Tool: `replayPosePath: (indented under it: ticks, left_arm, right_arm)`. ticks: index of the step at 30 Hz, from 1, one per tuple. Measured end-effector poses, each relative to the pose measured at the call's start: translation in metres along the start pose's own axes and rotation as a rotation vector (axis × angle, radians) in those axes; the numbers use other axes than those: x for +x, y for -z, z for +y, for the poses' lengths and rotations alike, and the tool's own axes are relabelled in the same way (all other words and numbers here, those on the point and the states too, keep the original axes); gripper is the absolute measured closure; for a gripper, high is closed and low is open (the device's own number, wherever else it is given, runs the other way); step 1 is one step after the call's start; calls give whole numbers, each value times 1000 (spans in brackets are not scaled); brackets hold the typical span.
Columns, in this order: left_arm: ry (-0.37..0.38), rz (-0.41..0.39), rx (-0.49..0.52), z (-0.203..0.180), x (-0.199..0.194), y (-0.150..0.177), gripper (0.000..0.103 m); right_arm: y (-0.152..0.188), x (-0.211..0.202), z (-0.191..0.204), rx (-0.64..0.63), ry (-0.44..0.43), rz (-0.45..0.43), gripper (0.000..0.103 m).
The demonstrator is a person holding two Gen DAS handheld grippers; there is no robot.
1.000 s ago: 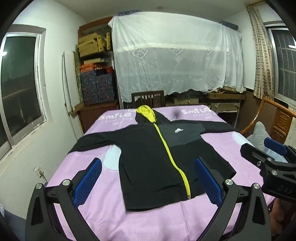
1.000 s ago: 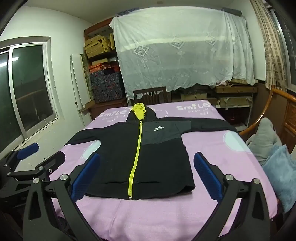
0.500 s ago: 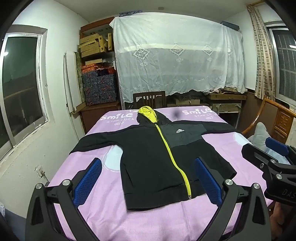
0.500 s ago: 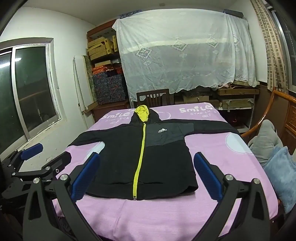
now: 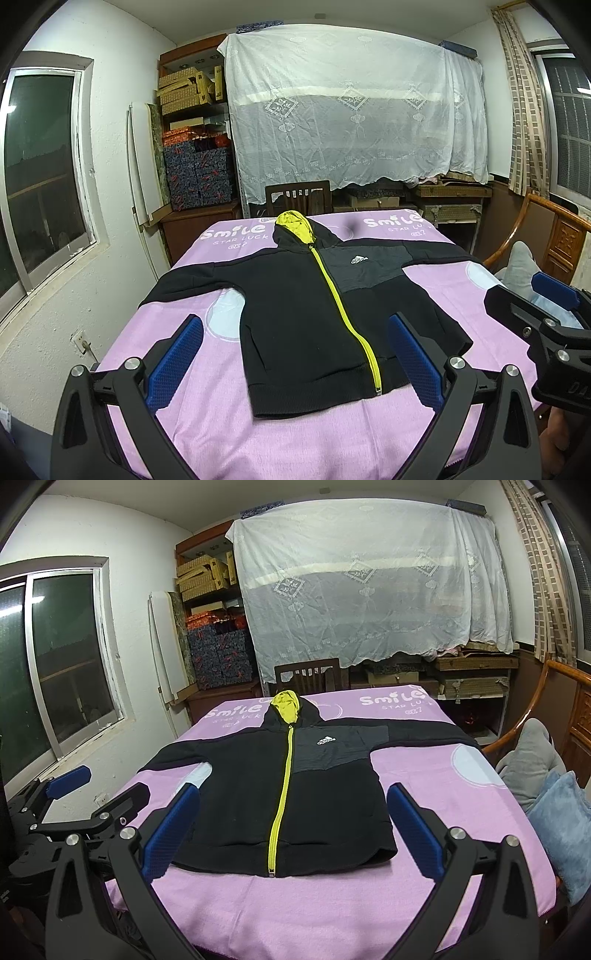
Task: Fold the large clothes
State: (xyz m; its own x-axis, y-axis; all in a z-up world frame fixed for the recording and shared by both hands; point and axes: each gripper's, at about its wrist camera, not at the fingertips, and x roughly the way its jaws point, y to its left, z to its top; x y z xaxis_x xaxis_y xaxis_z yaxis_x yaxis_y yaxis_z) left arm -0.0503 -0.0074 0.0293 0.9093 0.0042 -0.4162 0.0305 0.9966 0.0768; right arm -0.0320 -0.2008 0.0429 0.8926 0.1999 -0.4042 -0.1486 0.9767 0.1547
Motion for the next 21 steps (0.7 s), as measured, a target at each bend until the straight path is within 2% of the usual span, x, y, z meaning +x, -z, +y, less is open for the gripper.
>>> replayPosePath:
  ticks: [21]
  left_arm:
    - [1,2,1,2,1,3,3]
  right_arm:
    - [1,-4,3,1,-4,-5,4]
